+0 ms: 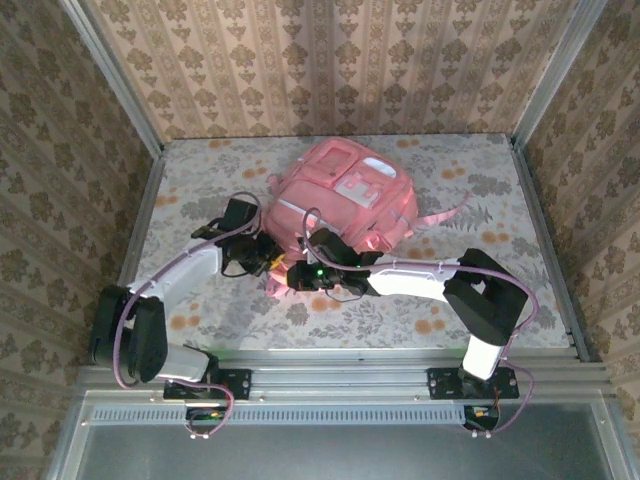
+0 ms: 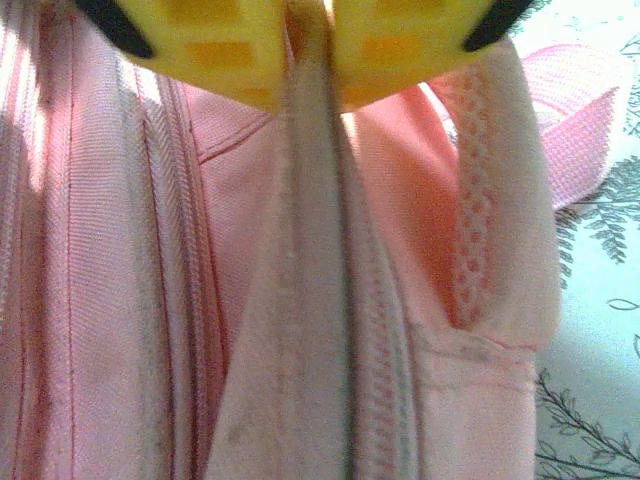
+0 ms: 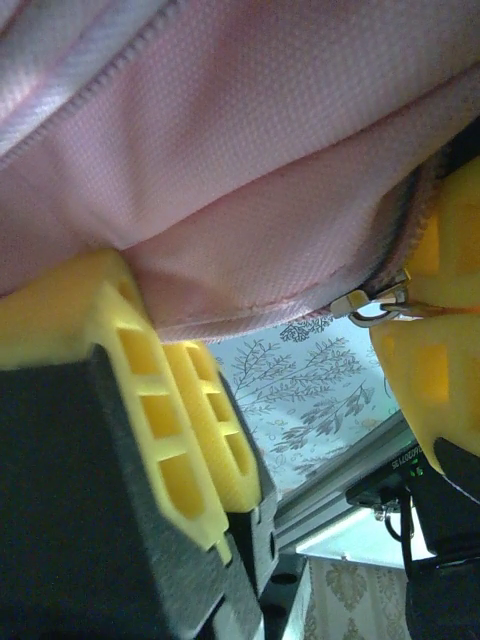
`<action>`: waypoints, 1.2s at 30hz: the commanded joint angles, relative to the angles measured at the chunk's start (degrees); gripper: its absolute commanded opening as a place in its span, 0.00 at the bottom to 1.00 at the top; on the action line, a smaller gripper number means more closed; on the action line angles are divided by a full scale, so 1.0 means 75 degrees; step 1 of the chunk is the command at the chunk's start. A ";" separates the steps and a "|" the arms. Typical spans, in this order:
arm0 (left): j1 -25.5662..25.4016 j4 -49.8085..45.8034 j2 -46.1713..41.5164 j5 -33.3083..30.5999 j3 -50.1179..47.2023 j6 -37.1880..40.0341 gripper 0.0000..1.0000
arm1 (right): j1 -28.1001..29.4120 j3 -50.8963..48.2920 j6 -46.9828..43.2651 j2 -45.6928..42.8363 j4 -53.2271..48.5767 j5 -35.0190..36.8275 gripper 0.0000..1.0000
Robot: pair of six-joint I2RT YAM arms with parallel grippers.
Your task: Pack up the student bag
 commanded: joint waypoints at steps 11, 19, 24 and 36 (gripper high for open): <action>0.0690 -0.0322 -0.0472 -0.0181 0.0539 0.0285 0.00 | -0.0271 -0.0773 -0.0701 -0.1196 -0.0755 0.0304 0.00; 0.0916 -0.0448 -0.0666 -0.0155 0.0454 0.0414 0.00 | -0.0852 -0.1490 -0.0727 -0.1724 -0.1180 0.0361 0.00; 0.1006 -0.0496 -0.0733 -0.0143 0.0403 0.0473 0.00 | -0.1388 -0.2020 -0.0725 -0.2116 -0.1173 0.0324 0.00; 0.1037 -0.0511 -0.0768 -0.0096 0.0369 0.0497 0.00 | -0.3118 -0.2719 -0.0679 -0.2659 -0.1776 0.1108 0.00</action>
